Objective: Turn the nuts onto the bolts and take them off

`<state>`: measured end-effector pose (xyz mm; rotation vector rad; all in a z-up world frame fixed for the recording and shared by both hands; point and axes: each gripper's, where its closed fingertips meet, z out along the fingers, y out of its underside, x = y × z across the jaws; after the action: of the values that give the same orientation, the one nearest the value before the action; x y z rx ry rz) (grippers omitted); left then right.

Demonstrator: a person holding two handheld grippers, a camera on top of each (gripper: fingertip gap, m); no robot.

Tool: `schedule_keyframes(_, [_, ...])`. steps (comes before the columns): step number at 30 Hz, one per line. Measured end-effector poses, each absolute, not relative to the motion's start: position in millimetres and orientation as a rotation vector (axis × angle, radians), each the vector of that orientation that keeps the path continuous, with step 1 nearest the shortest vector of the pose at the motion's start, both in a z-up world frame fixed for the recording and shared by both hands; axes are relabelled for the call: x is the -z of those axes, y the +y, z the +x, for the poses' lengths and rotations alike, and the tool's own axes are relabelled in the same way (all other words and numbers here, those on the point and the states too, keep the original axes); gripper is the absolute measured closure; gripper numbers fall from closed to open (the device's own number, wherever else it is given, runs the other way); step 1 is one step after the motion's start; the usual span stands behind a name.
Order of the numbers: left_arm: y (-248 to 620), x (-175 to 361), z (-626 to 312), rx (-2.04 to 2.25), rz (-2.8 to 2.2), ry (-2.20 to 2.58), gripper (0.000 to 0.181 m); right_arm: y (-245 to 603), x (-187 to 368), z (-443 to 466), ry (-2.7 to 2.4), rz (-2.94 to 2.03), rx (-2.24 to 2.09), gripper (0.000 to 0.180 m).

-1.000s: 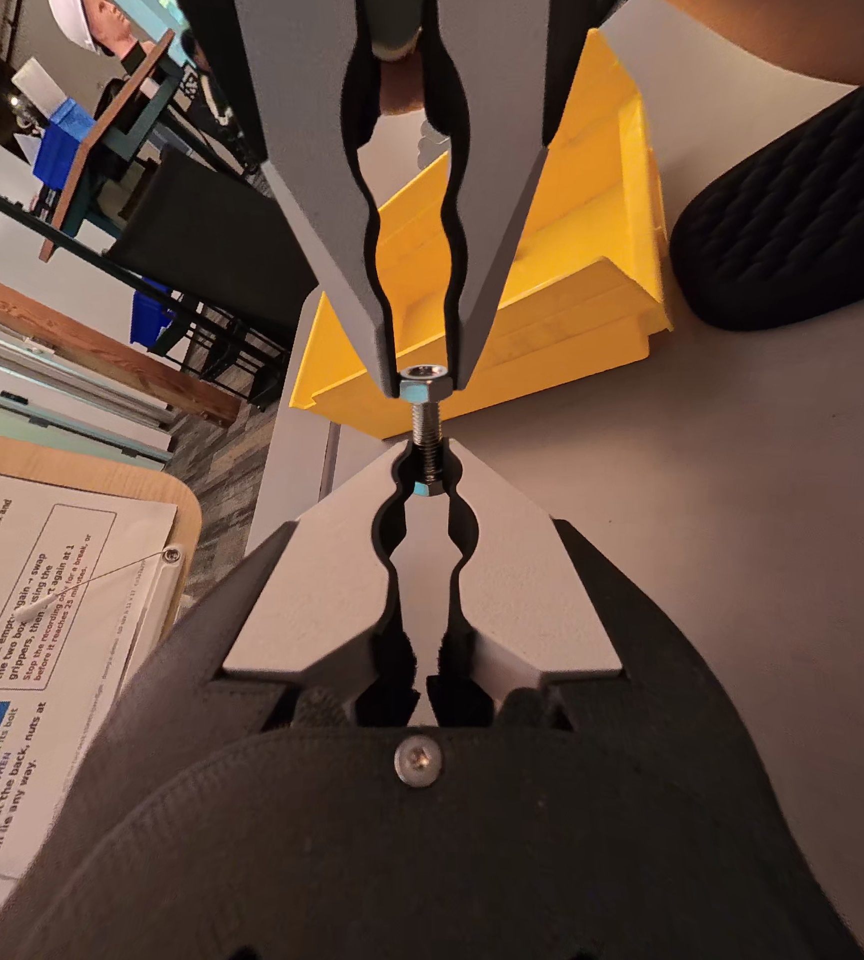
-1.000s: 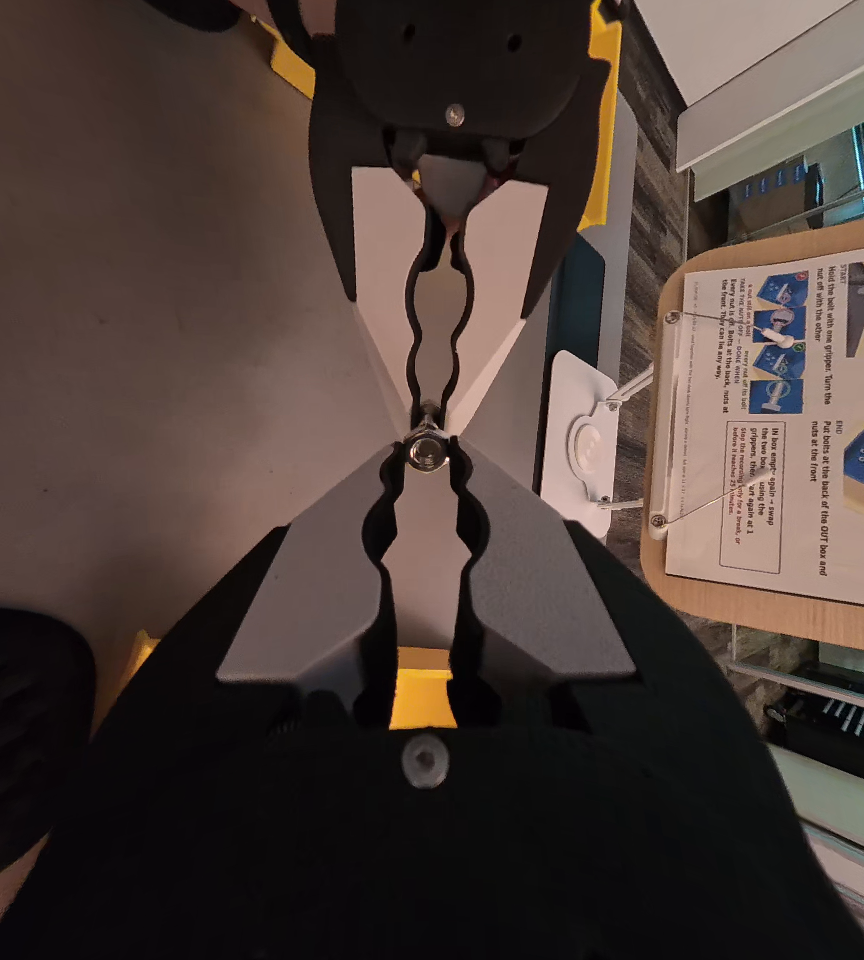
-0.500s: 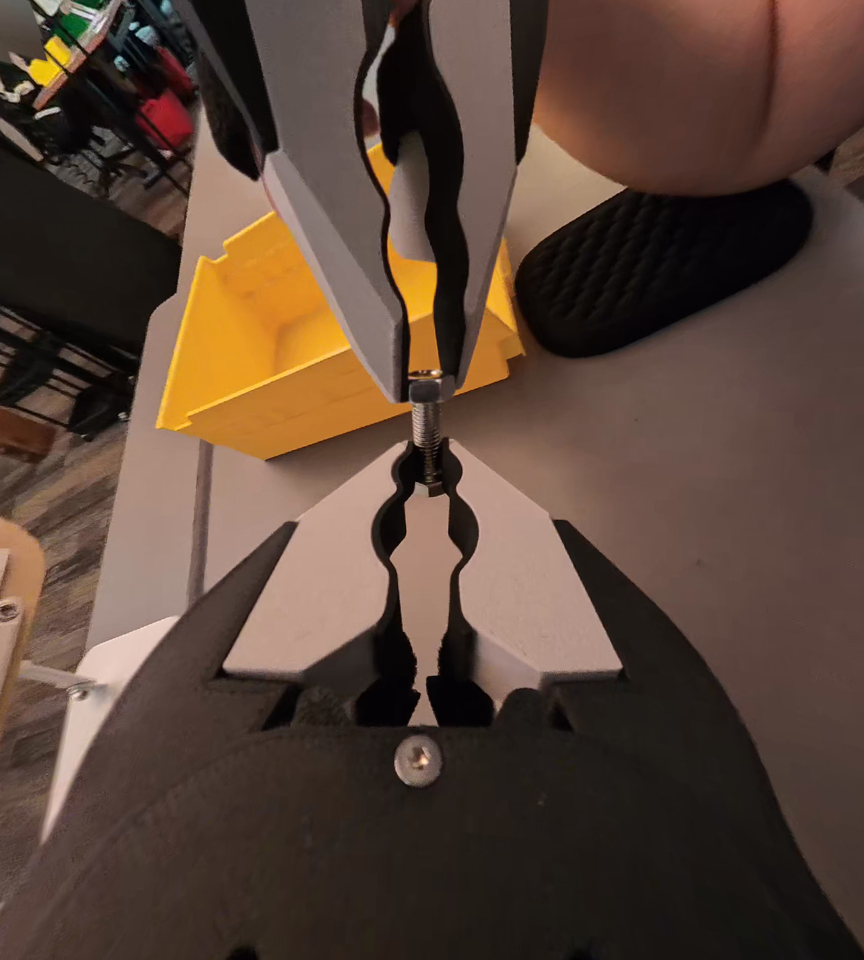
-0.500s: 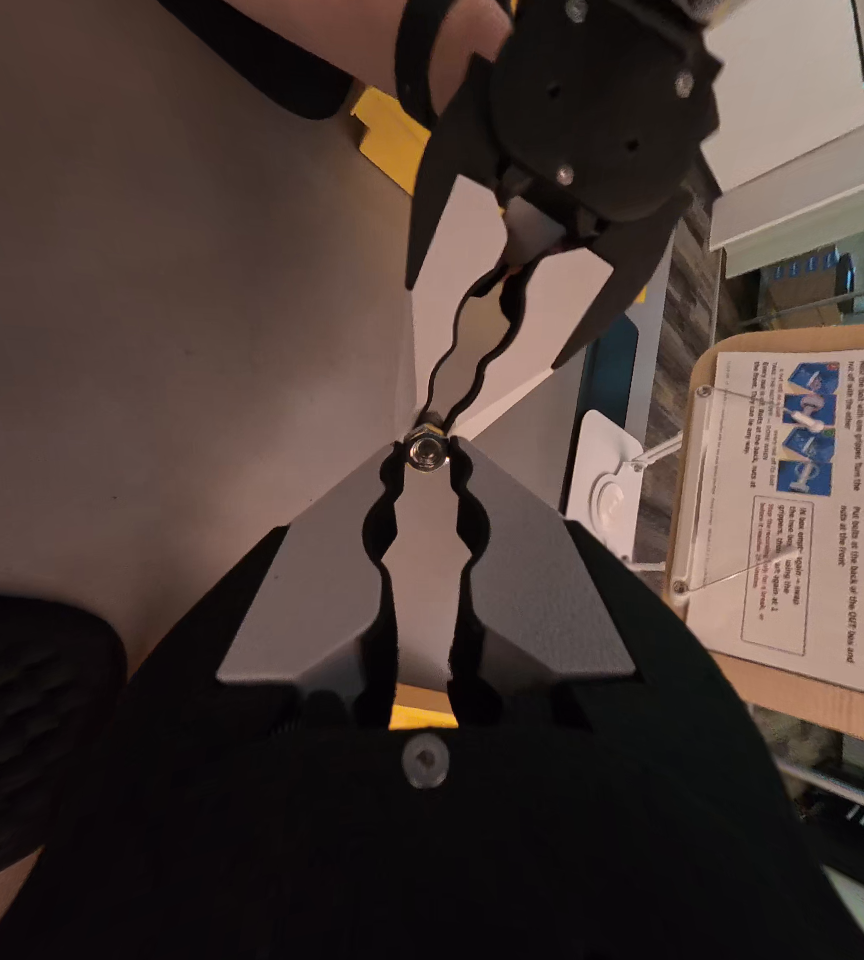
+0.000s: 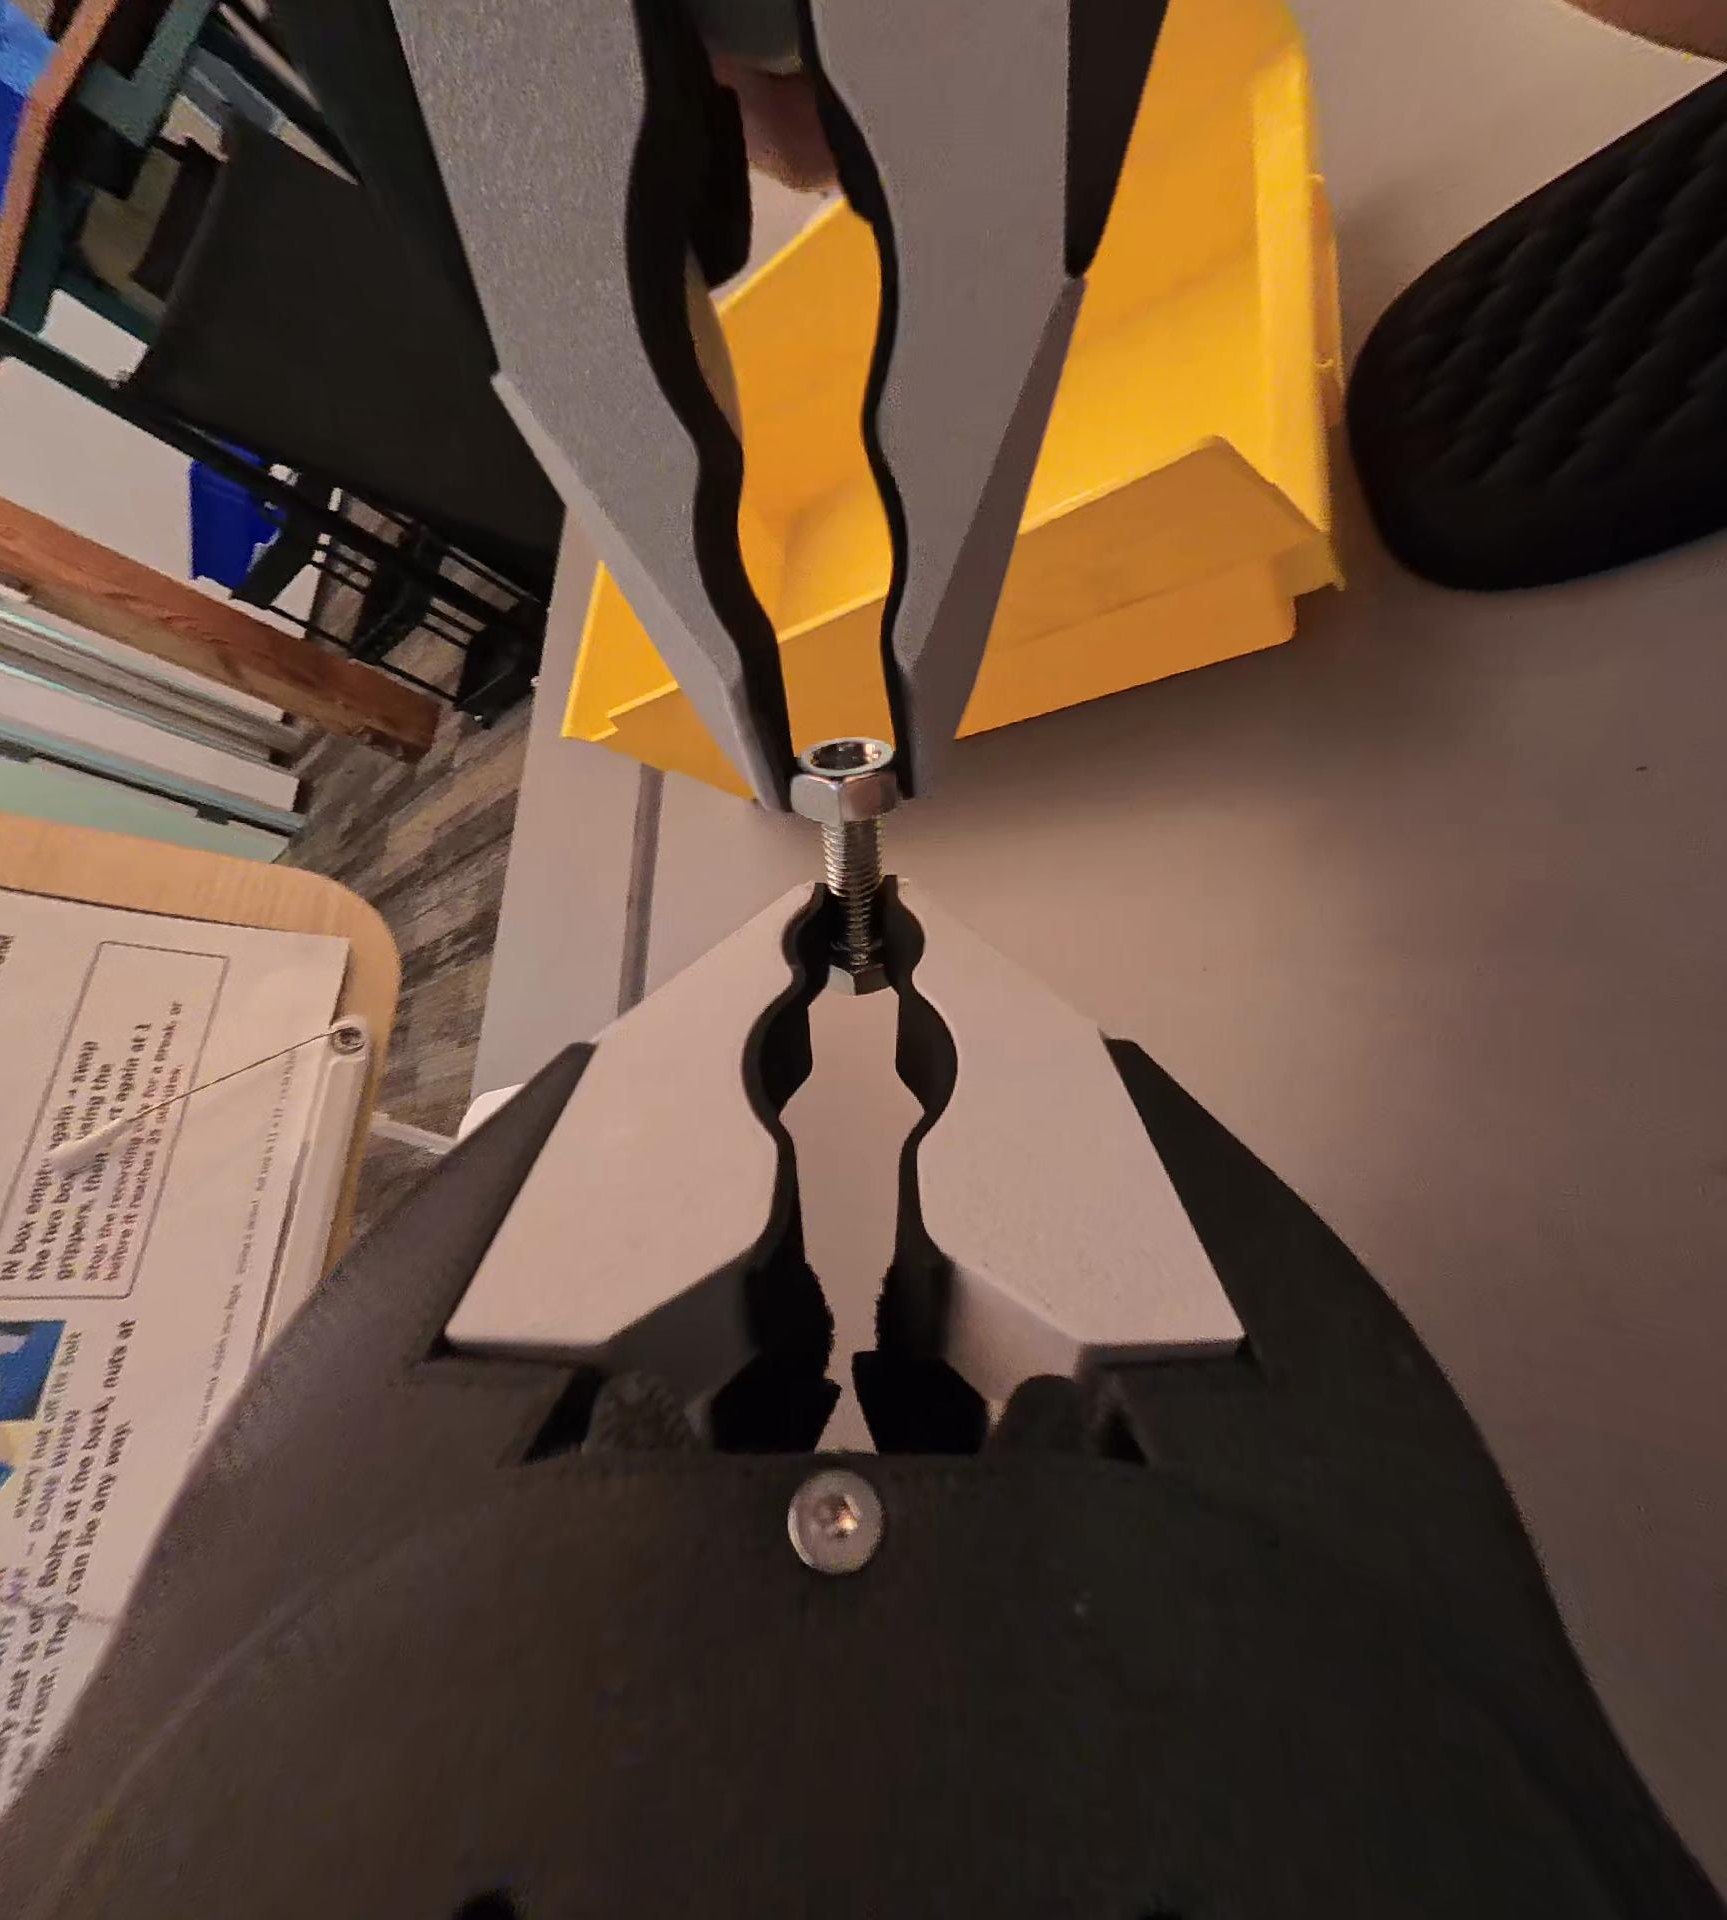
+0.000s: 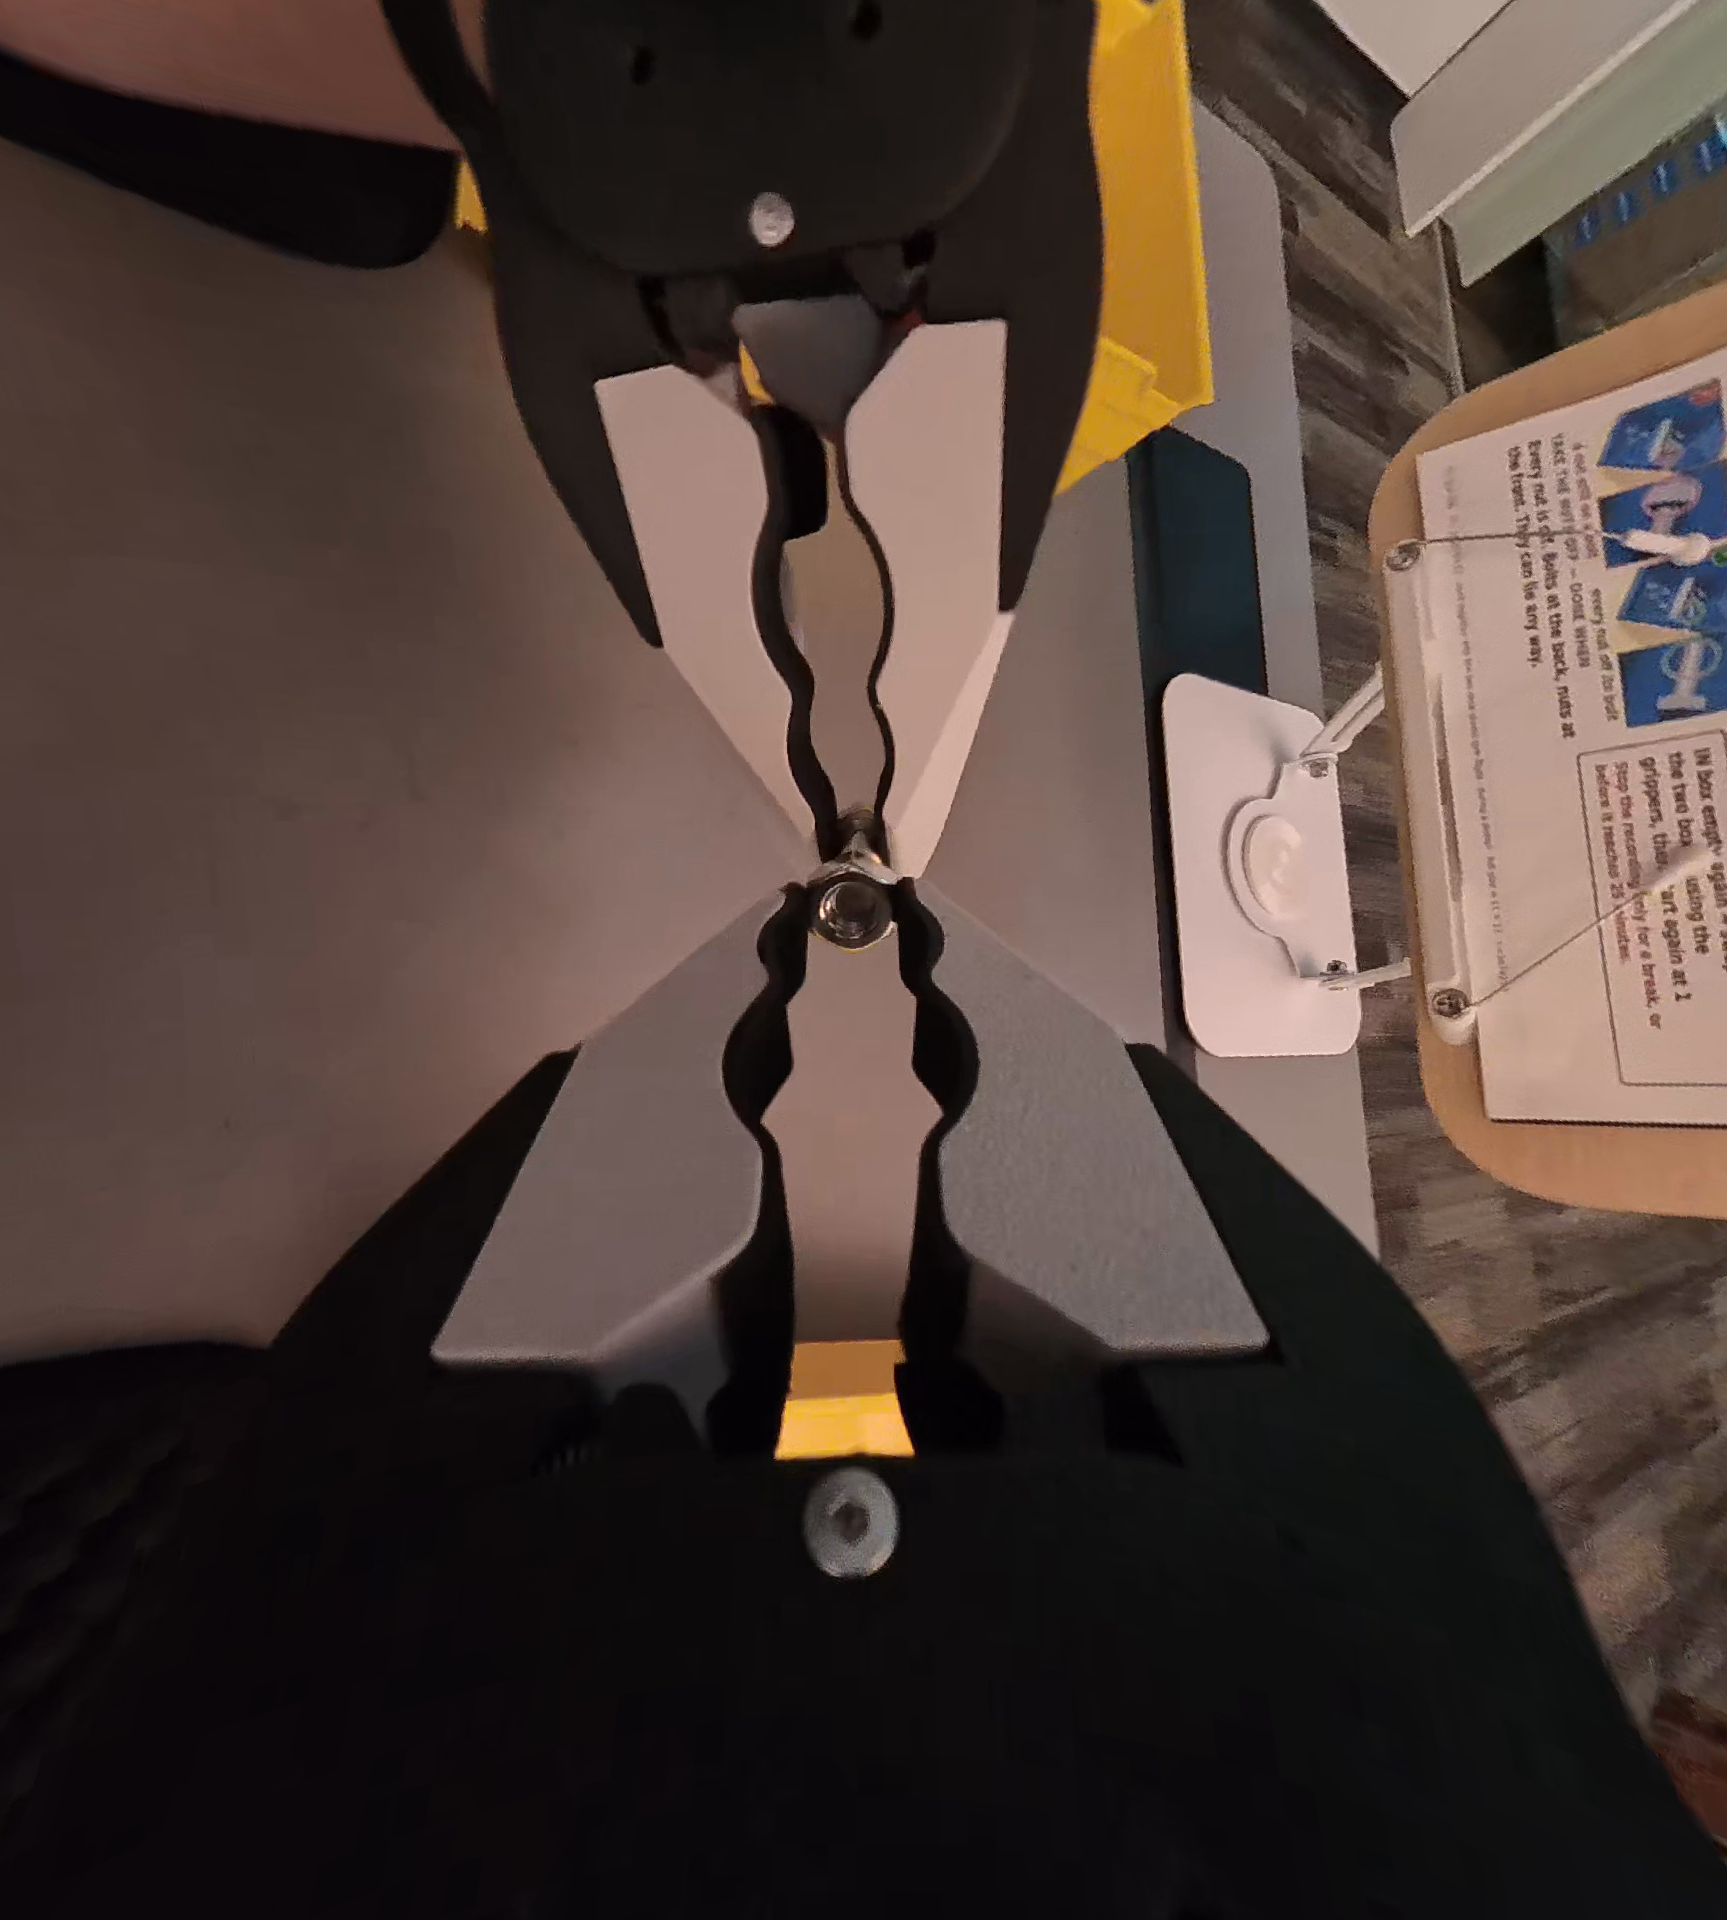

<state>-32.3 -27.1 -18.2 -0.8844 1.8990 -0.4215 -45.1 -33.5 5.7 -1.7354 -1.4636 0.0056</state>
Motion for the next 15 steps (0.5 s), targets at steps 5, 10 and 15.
schedule_keyframes(5, [-21,10,-35,0.447,-0.919,1.861,0.174,-27,-15,-48,-1.352,-1.772,-0.067,0.164])
schedule_keyframes(10, [-10,-1,-36,0.34,-0.907,1.793,0.174,-17,-24,-48,-1.178,-1.849,-0.199,0.164])
schedule_keyframes(15, [10,-9,-36,0.109,-0.912,1.696,0.174,0,-29,-45,-0.949,-1.938,-0.338,0.163])
